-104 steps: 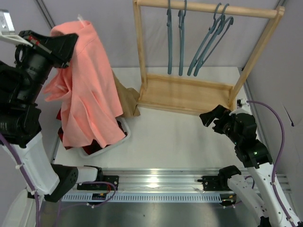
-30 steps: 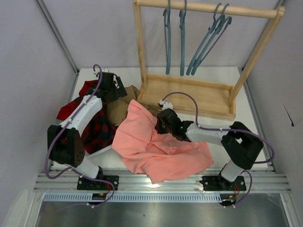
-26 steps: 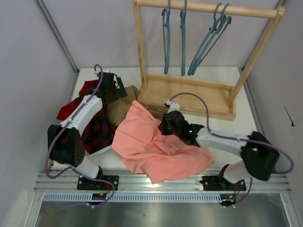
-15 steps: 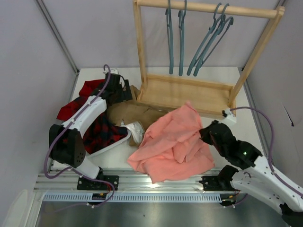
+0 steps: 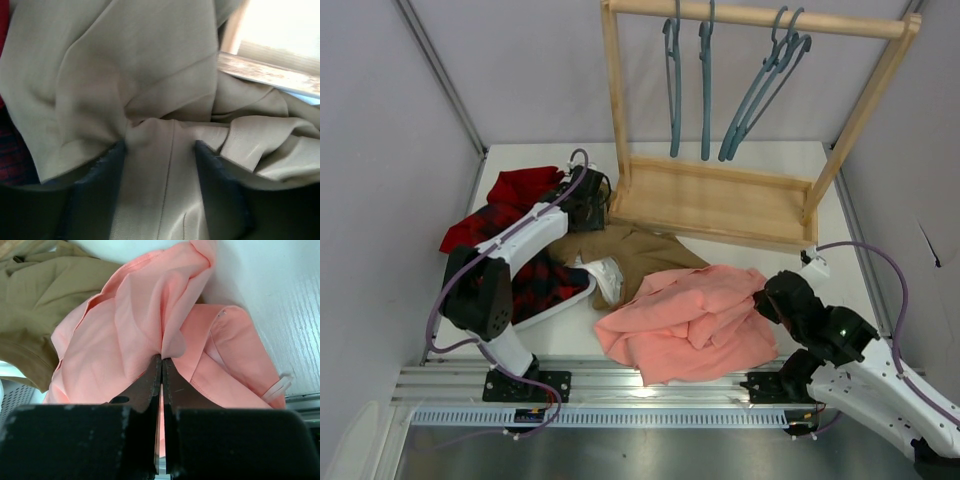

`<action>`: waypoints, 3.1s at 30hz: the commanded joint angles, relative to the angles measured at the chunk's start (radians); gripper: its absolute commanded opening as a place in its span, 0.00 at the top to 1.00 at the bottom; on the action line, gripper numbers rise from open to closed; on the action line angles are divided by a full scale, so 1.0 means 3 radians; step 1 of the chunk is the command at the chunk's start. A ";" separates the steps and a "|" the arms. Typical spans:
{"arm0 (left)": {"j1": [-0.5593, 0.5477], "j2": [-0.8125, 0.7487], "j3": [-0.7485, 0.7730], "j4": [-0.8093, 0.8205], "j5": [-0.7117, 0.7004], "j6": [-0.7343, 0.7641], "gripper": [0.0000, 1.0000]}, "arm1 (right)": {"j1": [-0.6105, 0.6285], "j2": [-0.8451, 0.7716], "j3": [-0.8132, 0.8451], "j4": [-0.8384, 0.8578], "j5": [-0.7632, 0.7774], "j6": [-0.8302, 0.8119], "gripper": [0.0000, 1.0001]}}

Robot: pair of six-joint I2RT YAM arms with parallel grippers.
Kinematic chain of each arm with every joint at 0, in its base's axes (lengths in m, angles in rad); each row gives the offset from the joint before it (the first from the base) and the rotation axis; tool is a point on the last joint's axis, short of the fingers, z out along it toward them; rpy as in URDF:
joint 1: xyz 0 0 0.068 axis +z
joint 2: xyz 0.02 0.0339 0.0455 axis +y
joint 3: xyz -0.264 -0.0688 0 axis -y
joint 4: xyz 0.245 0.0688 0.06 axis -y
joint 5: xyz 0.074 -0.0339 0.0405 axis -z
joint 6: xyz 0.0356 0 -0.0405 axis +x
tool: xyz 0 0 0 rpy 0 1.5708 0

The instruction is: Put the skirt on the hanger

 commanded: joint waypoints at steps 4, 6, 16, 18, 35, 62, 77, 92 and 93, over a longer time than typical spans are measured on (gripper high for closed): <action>0.0020 -0.0326 -0.0055 -0.0023 -0.0148 0.0072 0.92 | -0.0009 0.0059 0.0018 0.0164 0.0032 -0.0012 1.00; 0.0025 -0.0509 0.0077 -0.0038 -0.0143 0.0113 1.00 | -0.0009 0.0059 0.0017 0.0180 0.0016 -0.0017 1.00; 0.0403 -0.1267 0.1289 -0.0380 0.0000 0.0246 1.00 | -0.0014 0.0043 0.0038 0.0246 0.0032 -0.0176 1.00; 0.0465 -0.1339 0.1677 -0.0534 -0.0020 0.0302 1.00 | -0.0014 0.0054 0.0012 0.0272 0.0037 -0.0207 1.00; 0.0746 -0.1656 0.3469 -0.0876 -0.1125 0.0548 1.00 | -0.0090 0.0130 -0.0131 0.0578 -0.0173 -0.0508 1.00; 0.1539 -0.0710 0.1043 -0.0728 0.0204 0.0169 1.00 | -0.0234 0.0565 -0.0202 0.1208 -0.0766 -0.0861 1.00; 0.1534 -0.1246 0.0456 -0.0239 0.0501 -0.0126 1.00 | -0.0285 0.0728 -0.0264 0.1392 -0.0858 -0.0927 1.00; 0.1163 -0.1870 0.0987 -0.1131 0.0201 0.0026 0.01 | -0.0484 0.0928 -0.0381 0.1550 -0.1226 -0.1101 1.00; 0.0983 -0.1891 0.1049 -0.1213 0.0083 0.0006 0.01 | -0.0494 0.0928 -0.0386 0.1545 -0.1231 -0.1107 1.00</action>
